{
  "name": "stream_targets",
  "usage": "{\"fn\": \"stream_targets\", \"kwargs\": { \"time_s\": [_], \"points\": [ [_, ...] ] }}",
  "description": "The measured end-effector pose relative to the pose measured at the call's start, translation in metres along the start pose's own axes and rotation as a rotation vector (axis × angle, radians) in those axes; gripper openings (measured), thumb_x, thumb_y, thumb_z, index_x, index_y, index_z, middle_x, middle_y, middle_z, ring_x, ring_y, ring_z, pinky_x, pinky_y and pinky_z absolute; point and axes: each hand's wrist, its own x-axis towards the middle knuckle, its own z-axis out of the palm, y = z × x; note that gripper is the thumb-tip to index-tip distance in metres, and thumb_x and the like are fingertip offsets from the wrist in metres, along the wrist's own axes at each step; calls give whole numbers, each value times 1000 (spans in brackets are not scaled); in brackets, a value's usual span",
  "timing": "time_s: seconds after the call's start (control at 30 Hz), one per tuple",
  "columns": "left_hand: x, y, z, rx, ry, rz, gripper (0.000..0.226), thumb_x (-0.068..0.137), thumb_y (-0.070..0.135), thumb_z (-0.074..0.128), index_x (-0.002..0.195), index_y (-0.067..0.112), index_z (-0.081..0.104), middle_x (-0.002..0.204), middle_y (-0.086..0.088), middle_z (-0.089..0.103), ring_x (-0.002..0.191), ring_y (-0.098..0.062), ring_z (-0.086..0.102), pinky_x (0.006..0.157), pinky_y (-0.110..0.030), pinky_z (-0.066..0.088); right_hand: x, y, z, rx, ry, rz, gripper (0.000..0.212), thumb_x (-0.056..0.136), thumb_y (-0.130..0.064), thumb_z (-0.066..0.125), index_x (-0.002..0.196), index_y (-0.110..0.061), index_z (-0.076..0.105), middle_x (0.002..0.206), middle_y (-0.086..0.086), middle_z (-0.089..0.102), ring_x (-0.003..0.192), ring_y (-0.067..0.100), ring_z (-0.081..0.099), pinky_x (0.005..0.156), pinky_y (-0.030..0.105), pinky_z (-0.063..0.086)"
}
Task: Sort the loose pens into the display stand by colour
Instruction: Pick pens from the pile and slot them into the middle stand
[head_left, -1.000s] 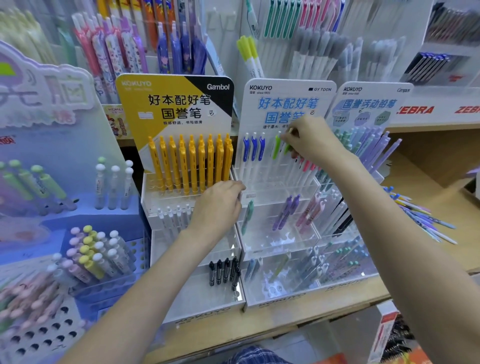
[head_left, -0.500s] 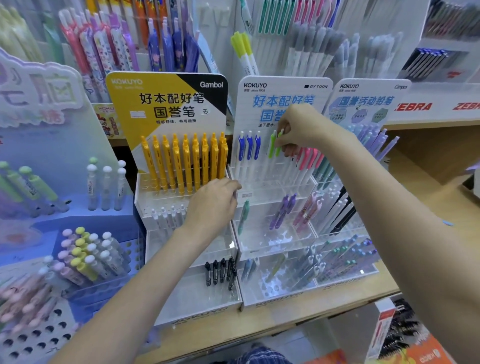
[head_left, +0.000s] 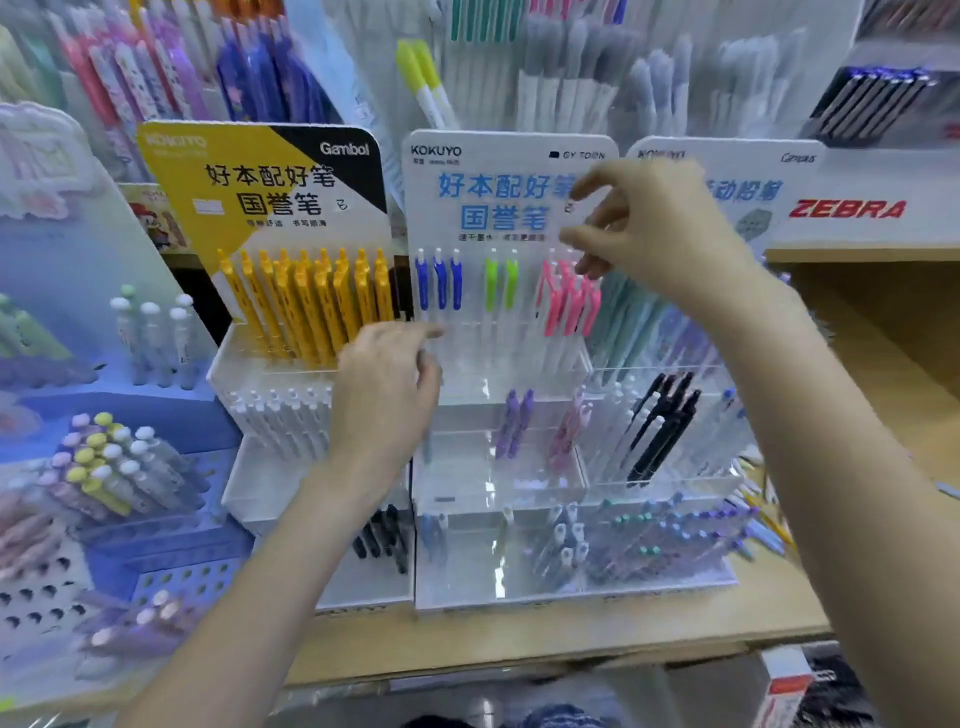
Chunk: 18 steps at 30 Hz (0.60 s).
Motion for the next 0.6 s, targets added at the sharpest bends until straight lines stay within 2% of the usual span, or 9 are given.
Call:
{"fn": "stream_targets", "kwargs": {
  "time_s": [0.07,0.13,0.2,0.3,0.4,0.5,0.57,0.6],
  "points": [
    [-4,43,15,-88,140,52,28,86,3,48,106,8,67,103,-3,68,102,-19,57,89,-19,36,-30,38,-32,91,36,-40,10,89,-15,62,96,-16,56,71,8,69,54,17,66,70,26,55],
    [-9,92,47,-168,144,101,30,85,7,43,103,8,67,104,-1,67,100,-14,56,89,-15,35,-63,94,-57,126,16,-12,5,89,-16,61,93,-15,58,71,11,69,56,21,67,69,35,55],
    [-16,142,88,-225,96,117,31,84,9,41,102,8,67,107,-1,67,101,-14,57,90,-17,37,-94,159,-77,91,-41,68,6,88,-17,62,92,-12,62,73,11,70,60,21,68,66,38,56],
    [-24,212,145,-271,-26,152,28,82,1,46,100,6,67,105,-5,67,98,-16,57,88,-17,37,-139,257,-100,28,-182,300,9,88,-19,63,91,-11,63,75,9,71,61,20,68,61,35,57],
    [-30,257,192,-194,-142,197,28,82,4,46,99,8,67,101,-4,68,94,-15,56,82,-24,32,-171,349,-92,-63,-330,488,14,87,-21,64,93,-9,65,82,14,70,72,29,67,72,41,55],
    [-40,280,222,111,-132,229,30,80,16,43,96,20,69,100,7,69,90,-18,62,79,-33,23,-204,427,-69,-99,-464,650,35,85,-22,67,113,-4,59,108,20,64,82,35,63,78,44,52],
    [-46,291,229,182,-100,211,29,82,17,44,96,20,69,102,7,69,91,-20,61,82,-35,24,-227,460,-56,-88,-526,794,57,83,-23,69,132,-8,44,128,18,50,74,32,61,67,40,53],
    [-51,296,233,191,-86,217,28,83,17,44,97,18,68,103,6,69,91,-21,60,82,-34,25,-239,470,-50,-63,-551,875,69,82,-21,70,140,-11,35,139,19,38,78,33,60,63,40,53]
  ]
}}
